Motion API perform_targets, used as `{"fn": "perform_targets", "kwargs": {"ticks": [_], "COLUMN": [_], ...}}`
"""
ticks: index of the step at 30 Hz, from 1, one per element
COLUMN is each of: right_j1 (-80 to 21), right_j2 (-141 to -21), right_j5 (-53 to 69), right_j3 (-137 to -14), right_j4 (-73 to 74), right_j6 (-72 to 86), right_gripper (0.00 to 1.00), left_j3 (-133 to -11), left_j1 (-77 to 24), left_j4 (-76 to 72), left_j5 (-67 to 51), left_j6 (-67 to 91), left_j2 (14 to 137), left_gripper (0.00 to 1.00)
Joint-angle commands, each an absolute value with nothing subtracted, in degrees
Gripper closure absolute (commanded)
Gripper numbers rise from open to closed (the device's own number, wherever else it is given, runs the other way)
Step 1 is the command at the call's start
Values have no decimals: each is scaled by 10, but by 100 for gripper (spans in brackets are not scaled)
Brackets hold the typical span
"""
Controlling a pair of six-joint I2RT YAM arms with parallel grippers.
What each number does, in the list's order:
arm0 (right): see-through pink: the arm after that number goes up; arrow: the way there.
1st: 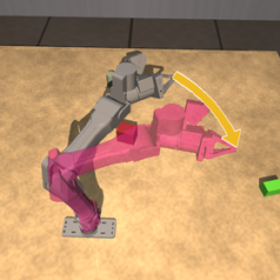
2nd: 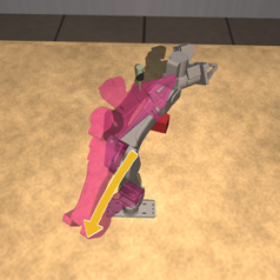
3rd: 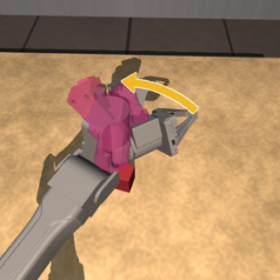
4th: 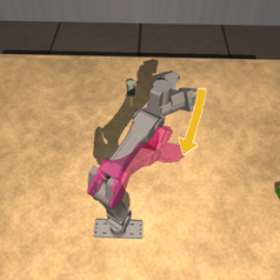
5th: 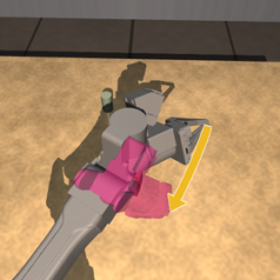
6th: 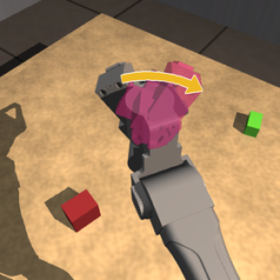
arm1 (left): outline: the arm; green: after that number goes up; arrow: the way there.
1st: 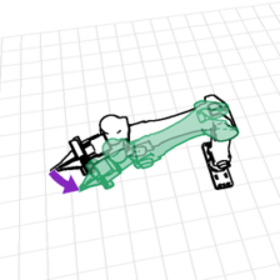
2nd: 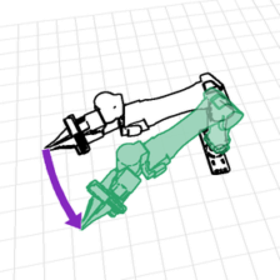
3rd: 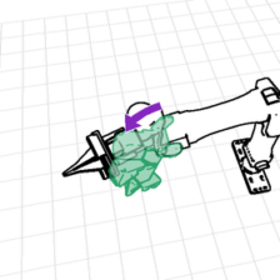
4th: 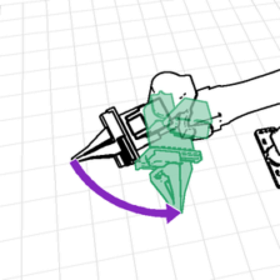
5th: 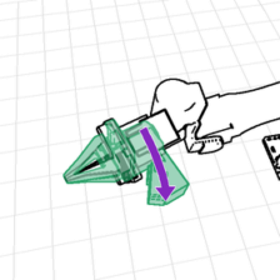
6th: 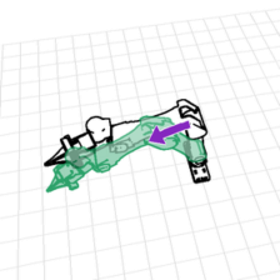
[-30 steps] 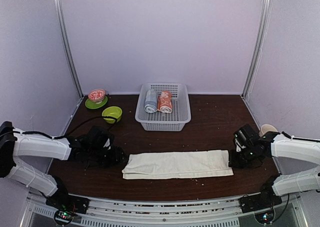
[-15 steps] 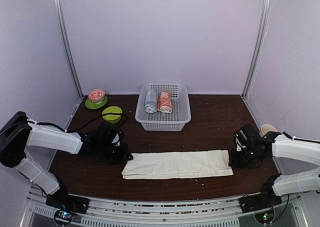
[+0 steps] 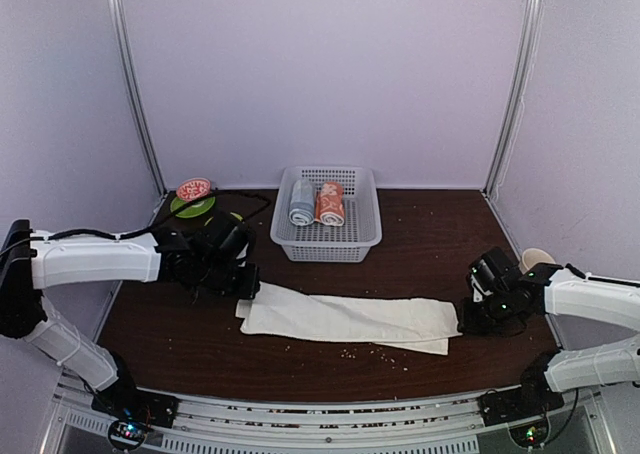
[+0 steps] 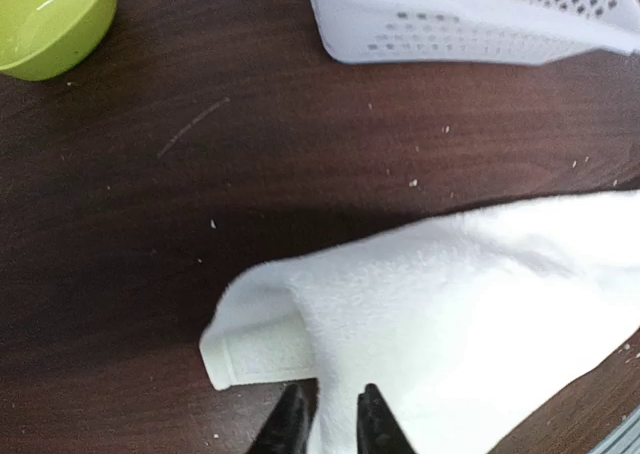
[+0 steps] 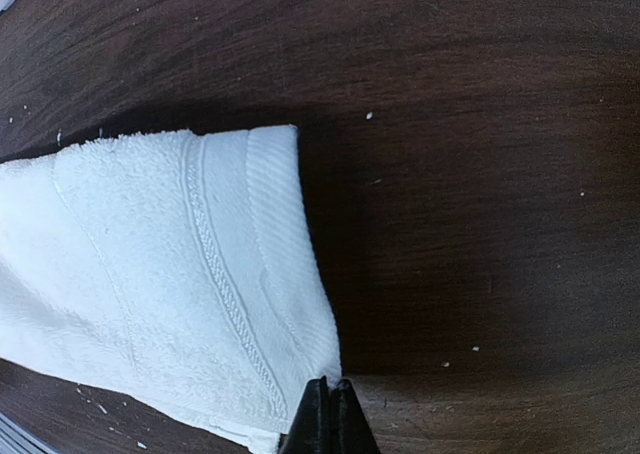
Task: Roll the towels
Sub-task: Adjust the towel at the center of the board, then pick up the towel from the center of the board.
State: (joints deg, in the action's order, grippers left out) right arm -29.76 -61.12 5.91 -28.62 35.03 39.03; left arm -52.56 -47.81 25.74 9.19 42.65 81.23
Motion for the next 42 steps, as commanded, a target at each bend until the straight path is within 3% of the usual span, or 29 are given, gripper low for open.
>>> {"fn": "perform_targets", "kwargs": {"ticks": [1, 6, 10, 14, 22, 26, 42], "right_j1": [-294, -294, -294, -294, -294, -294, -294], "right_j2": [-613, -622, -623, -621, -616, -615, -609], "right_j5": [38, 41, 43, 45, 48, 49, 55], "right_j3": [-291, -296, -300, -301, -295, -294, -294], "right_j4": [357, 351, 349, 347, 344, 342, 337], "right_j6": [384, 382, 381, 385, 385, 384, 387], "right_gripper": [100, 100, 100, 100, 100, 100, 100], "left_j3": [-577, -579, -569, -509, -371, -324, -357], "left_j1": [-535, -543, -539, -517, -506, -509, -522], "left_j4": [334, 331, 343, 314, 246, 243, 216], "left_j5": [153, 166, 183, 135, 20, -3, -35], "left_j6": [379, 390, 403, 447, 534, 550, 522], "left_j2": [871, 876, 849, 810, 752, 712, 800], "left_gripper": [74, 54, 44, 44, 58, 58, 55]}}
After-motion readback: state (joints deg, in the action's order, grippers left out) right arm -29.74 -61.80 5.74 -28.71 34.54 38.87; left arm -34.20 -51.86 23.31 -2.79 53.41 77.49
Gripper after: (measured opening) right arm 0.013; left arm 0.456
